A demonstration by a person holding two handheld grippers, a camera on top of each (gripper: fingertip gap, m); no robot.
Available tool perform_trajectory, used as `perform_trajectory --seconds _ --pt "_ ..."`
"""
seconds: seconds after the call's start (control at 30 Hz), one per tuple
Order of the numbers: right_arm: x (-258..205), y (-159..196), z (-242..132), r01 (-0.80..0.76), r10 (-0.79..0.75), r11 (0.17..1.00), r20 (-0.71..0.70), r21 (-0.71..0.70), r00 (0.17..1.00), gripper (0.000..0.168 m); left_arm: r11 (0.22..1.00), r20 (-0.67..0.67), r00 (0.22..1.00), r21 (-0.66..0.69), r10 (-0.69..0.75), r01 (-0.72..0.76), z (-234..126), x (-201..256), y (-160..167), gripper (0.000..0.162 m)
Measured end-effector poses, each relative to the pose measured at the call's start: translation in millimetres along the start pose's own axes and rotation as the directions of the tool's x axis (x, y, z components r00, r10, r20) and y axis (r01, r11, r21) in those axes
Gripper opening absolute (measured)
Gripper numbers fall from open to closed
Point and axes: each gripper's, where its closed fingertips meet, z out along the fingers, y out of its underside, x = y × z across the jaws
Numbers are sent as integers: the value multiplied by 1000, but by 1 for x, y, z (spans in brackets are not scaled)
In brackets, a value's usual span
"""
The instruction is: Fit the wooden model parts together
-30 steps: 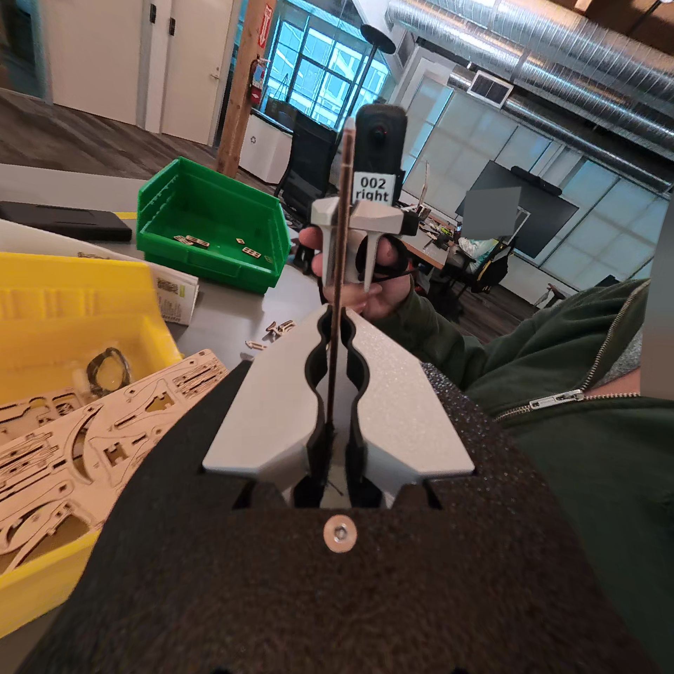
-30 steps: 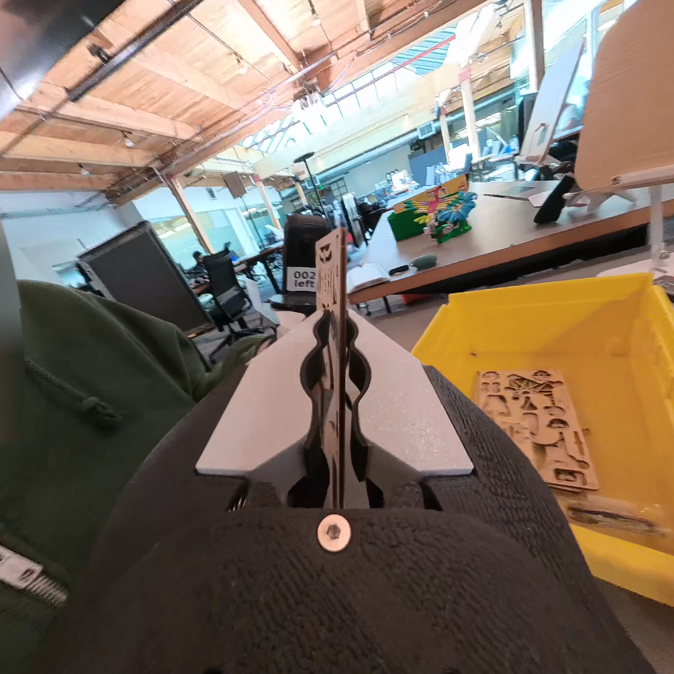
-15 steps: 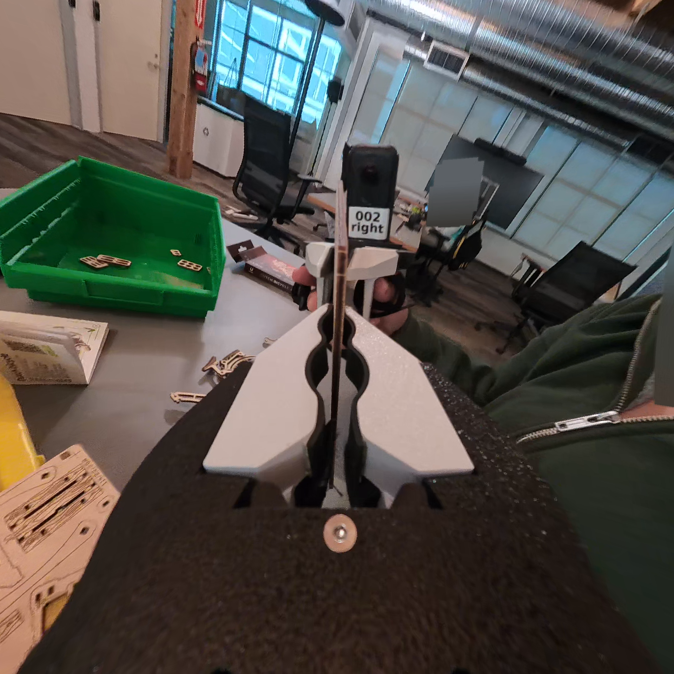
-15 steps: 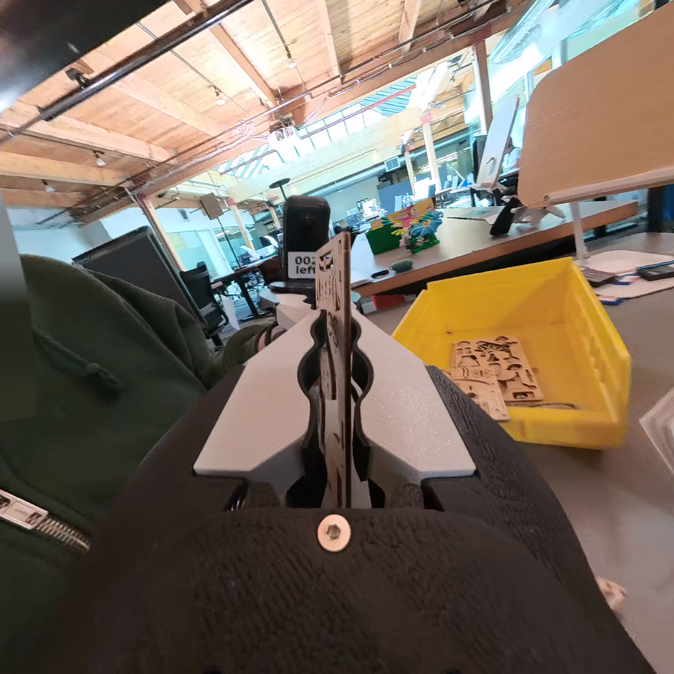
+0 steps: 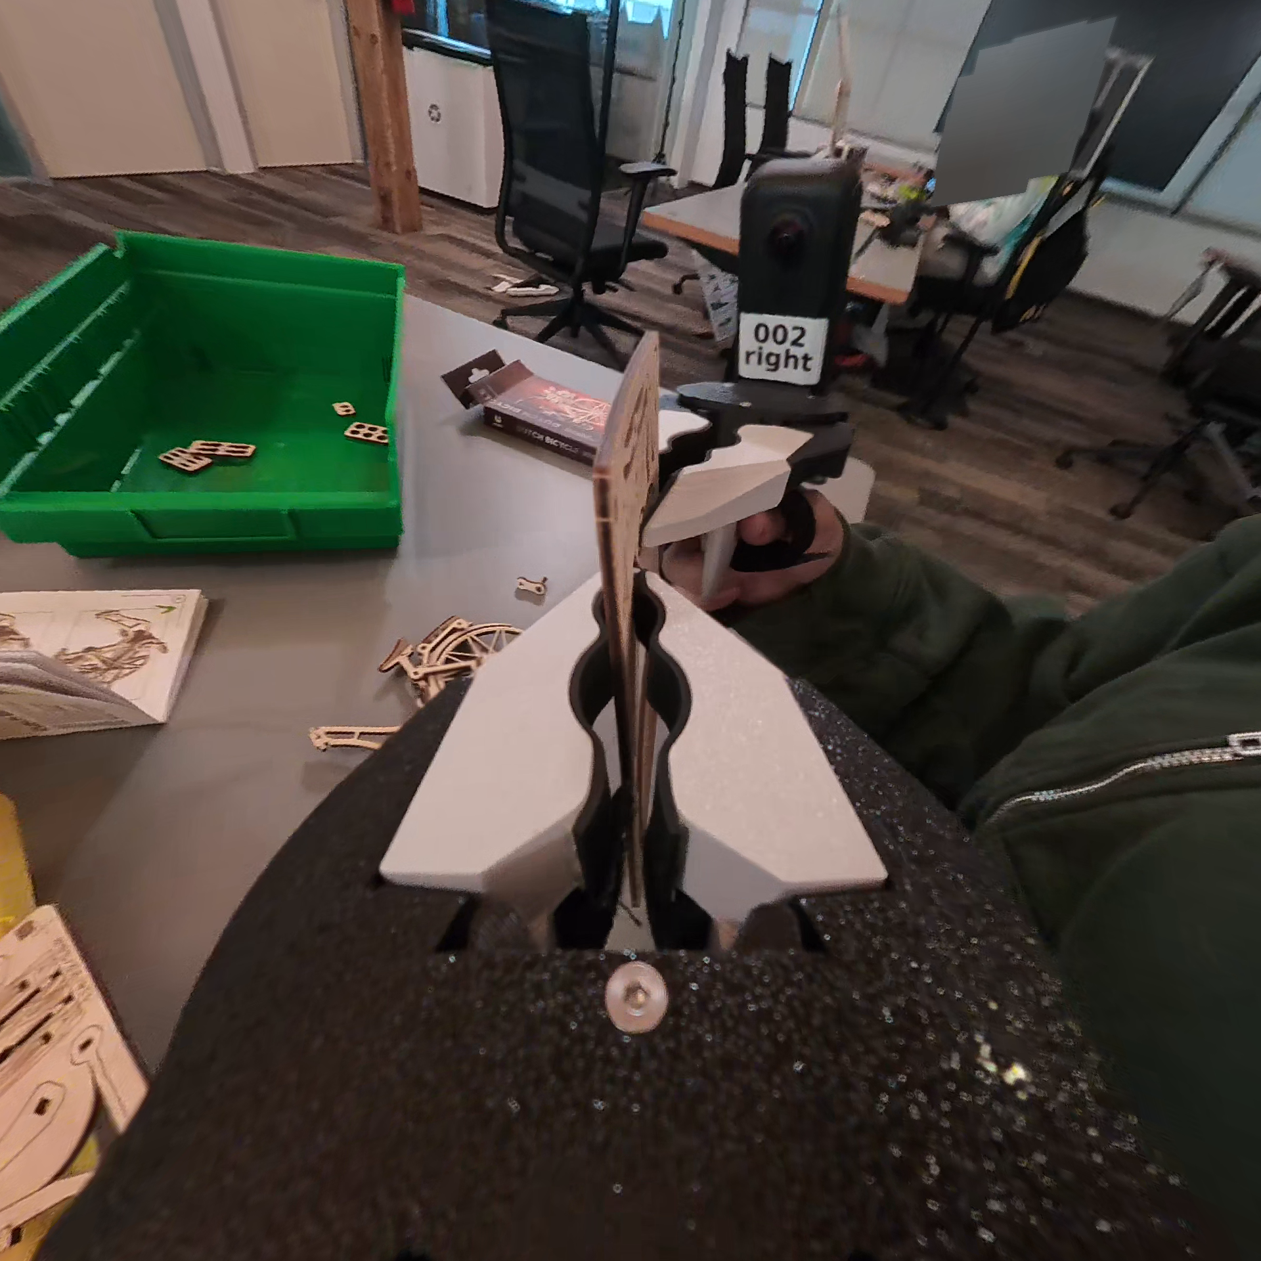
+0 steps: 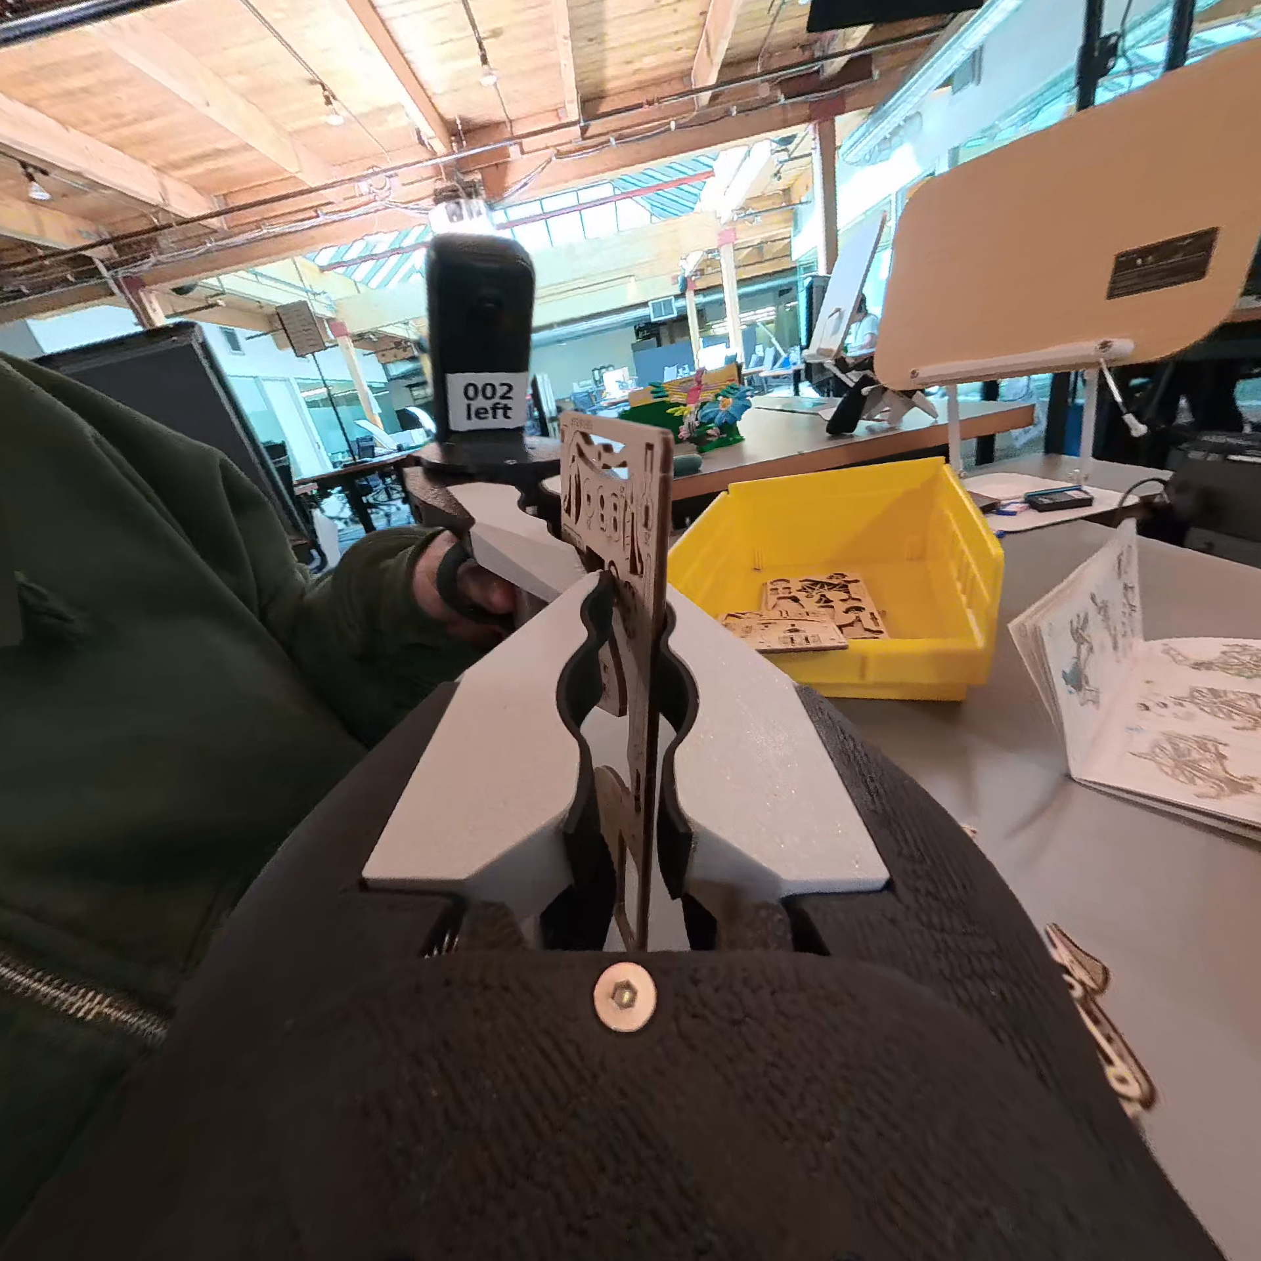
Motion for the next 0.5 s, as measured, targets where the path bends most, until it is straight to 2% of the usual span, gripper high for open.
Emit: perform_trajectory --seconds 0.27,0.5 --pt "14 2 8 84 -81 996 -101 26 992 9 996 125 988 -40 86 -82 -2 -11 0 0" --pt "24 10 9 5 -1 999 -81 44 997 15 996 132 989 -68 62 -53 0 -18 9 0"
